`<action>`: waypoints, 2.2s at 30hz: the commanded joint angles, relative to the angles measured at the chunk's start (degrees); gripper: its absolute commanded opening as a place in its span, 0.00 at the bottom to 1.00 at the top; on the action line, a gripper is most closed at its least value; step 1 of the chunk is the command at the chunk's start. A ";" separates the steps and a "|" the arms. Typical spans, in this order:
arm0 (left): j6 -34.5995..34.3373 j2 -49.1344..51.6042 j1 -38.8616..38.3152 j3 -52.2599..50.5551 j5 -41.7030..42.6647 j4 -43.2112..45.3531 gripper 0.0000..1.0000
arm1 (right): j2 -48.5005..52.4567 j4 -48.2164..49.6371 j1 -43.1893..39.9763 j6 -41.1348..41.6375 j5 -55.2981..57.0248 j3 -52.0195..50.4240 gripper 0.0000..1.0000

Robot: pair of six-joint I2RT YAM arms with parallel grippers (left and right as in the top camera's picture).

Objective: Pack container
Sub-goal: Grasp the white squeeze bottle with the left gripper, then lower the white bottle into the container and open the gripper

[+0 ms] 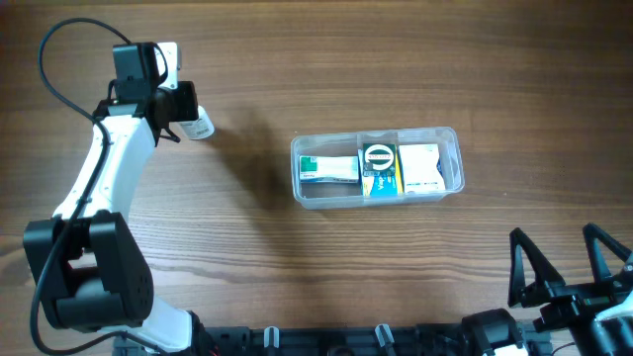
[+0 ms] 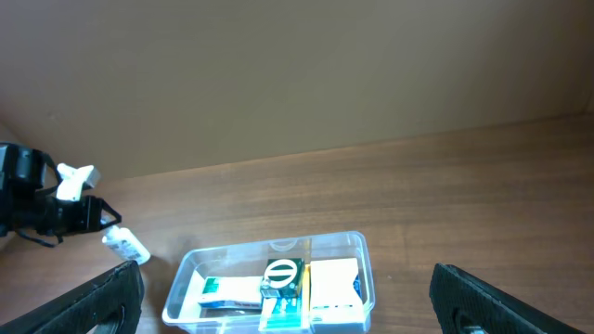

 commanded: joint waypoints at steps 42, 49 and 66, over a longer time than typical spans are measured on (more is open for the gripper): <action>-29.83 -7.21 -51.58 0.59 -13.00 -14.49 0.15 | 0.24 0.11 -0.17 -1.03 1.01 0.00 1.00; -28.15 -2.29 -51.76 0.59 -14.62 -9.55 0.17 | 0.24 0.11 -0.17 -1.05 1.01 0.00 1.00; -25.05 -5.70 -51.76 0.76 -10.64 -10.73 0.84 | 0.24 0.11 -0.17 -1.05 1.01 0.00 1.00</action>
